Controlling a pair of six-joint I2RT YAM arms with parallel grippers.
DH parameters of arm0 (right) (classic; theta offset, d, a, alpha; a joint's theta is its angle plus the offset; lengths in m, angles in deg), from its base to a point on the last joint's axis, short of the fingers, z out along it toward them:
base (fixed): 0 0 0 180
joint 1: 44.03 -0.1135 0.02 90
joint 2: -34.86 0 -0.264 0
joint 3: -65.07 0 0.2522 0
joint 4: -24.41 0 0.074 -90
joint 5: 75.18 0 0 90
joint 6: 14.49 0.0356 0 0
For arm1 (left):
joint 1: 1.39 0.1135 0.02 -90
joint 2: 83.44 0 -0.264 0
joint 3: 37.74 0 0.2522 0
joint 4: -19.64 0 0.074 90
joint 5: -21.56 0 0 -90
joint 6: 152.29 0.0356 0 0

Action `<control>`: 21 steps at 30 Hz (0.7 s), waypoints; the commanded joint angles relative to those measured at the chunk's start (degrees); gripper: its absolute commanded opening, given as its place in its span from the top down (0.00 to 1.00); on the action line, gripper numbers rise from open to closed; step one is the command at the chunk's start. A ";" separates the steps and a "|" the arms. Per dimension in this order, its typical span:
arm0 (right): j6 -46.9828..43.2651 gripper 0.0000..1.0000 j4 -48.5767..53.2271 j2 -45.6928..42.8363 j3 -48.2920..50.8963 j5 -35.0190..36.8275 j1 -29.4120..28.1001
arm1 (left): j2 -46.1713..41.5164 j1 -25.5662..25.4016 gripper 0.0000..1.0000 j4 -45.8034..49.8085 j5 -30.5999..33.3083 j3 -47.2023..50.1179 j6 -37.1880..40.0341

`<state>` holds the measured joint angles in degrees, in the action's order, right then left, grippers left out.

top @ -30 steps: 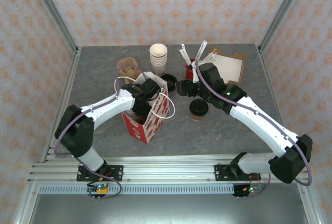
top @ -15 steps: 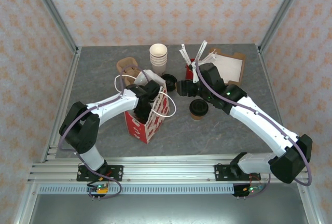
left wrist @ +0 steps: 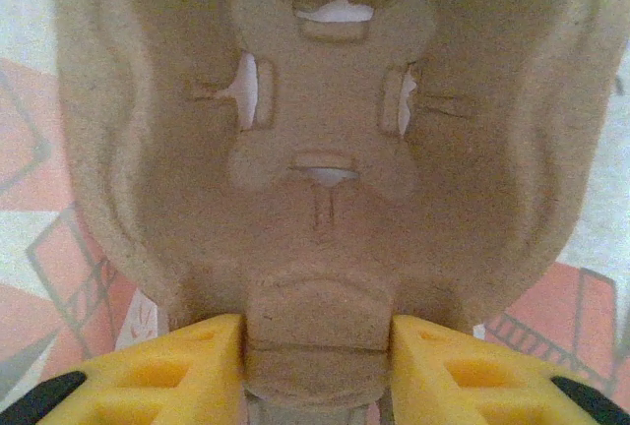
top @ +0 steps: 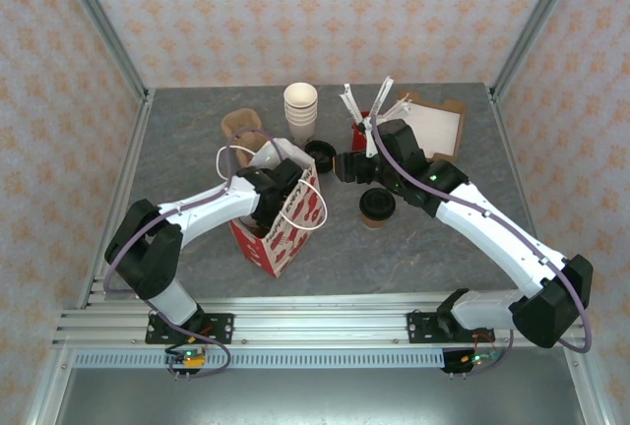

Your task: Pack the takeout coffee

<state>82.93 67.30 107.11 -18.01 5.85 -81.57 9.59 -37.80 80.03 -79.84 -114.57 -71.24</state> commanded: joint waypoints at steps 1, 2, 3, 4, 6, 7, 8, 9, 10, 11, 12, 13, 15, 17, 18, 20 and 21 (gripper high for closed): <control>-0.04 0.27 -0.30 -0.35 0.50 -0.35 0.36 | -0.68 -0.75 0.55 -1.59 3.24 1.74 -0.25; 0.05 0.27 -0.25 -0.22 0.54 -0.38 0.36 | -0.70 -0.86 0.53 -2.22 3.45 2.21 -0.57; -0.02 0.27 -0.33 -0.16 0.51 -0.46 0.41 | -0.79 -0.99 0.52 -2.92 3.60 2.72 -0.92; 0.09 0.27 -0.38 -0.07 0.50 -0.54 0.36 | -0.79 -1.09 0.51 -3.54 3.74 3.25 -1.18; 0.14 0.27 -0.45 0.12 0.43 -0.61 0.36 | -0.85 -1.21 0.50 -4.83 3.99 4.14 -1.87; 0.22 0.27 -0.47 0.18 0.41 -0.85 0.36 | -0.84 -1.19 0.49 -5.32 3.92 4.39 -2.15; 0.20 0.27 -0.55 0.26 0.41 -0.90 0.36 | -0.90 -1.34 0.49 -5.86 3.82 4.67 -2.41; 0.16 0.27 -0.47 0.43 0.35 -0.96 0.36 | -0.77 -1.52 0.48 -6.26 3.75 4.86 -2.58; 0.21 0.27 -0.47 0.48 0.32 -1.00 0.34 | -0.77 -1.63 0.48 -6.67 3.62 4.95 -2.71; 0.23 0.27 -0.46 0.56 0.33 -1.05 0.36 | -0.51 -1.74 0.47 -6.81 3.58 5.05 -2.82; 0.22 0.27 -0.50 0.56 0.33 -1.05 0.36 | -0.19 -1.91 0.46 -6.89 3.56 5.06 -2.83; 0.20 0.27 -0.50 0.58 0.33 -1.05 0.33 | 0.09 -2.00 0.46 -6.98 3.61 5.06 -2.78; 0.22 0.27 -0.54 0.55 0.33 -1.05 0.36 | 0.56 -2.18 0.45 -7.21 3.80 5.20 -2.89; 0.31 0.27 -0.56 0.59 0.41 -1.16 0.36 | 0.65 -2.18 0.44 -7.66 4.07 5.50 -3.00; 0.38 0.27 -0.56 0.54 0.41 -1.23 0.36 | 0.74 -2.18 0.44 -7.85 4.31 5.55 -3.02; 0.33 0.27 -0.56 0.53 0.51 -1.18 0.36 | 0.74 -2.18 0.43 -8.06 4.63 5.75 -3.10; 0.31 0.27 -0.54 0.57 0.50 -1.14 0.36 | 0.75 -2.18 0.43 -8.06 4.62 5.74 -3.09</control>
<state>82.95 67.30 107.57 -18.01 4.73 -81.57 9.55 -39.65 73.41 -76.75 -110.36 -73.16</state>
